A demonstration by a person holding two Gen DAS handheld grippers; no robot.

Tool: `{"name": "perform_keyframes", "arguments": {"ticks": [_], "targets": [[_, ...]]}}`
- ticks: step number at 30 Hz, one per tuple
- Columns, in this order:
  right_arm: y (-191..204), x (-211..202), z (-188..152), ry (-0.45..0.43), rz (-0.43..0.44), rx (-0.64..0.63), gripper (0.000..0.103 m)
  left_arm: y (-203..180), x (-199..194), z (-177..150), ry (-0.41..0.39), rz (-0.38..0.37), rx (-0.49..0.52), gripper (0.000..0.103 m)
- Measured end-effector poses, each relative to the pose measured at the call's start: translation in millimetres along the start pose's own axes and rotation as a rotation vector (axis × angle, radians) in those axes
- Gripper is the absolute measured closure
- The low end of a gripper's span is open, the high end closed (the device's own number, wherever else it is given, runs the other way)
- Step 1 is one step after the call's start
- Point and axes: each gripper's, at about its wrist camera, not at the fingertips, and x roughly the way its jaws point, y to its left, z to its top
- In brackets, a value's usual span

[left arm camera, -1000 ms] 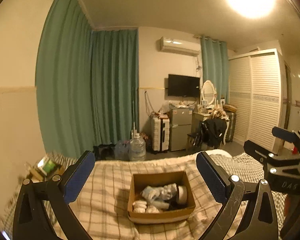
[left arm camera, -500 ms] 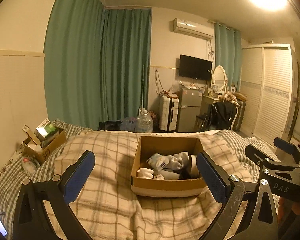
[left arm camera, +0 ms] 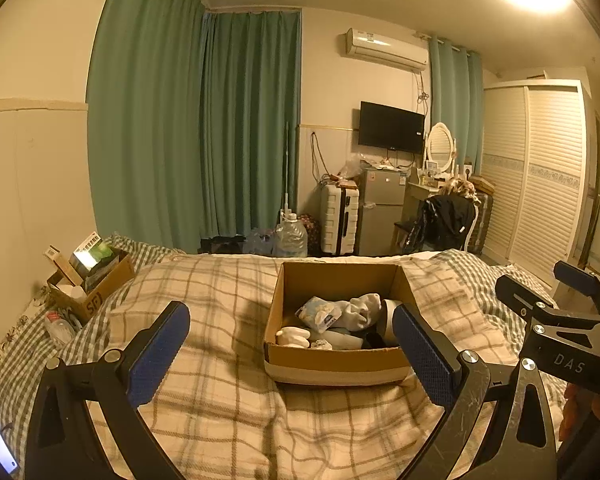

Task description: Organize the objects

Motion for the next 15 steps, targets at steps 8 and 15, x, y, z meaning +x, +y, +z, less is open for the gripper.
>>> {"name": "perform_keyframes", "arguments": {"ticks": [8, 15], "targets": [[-0.5, -0.1, -0.3, 0.001, 0.009, 0.008, 0.000, -1.2, -0.3, 0.1, 0.004, 0.004, 0.008, 0.000], [0.1, 0.1, -0.1, 0.003, 0.007, 0.008, 0.000, -3.0, -0.8, -0.1, 0.004, 0.000, 0.016, 0.000]]}}
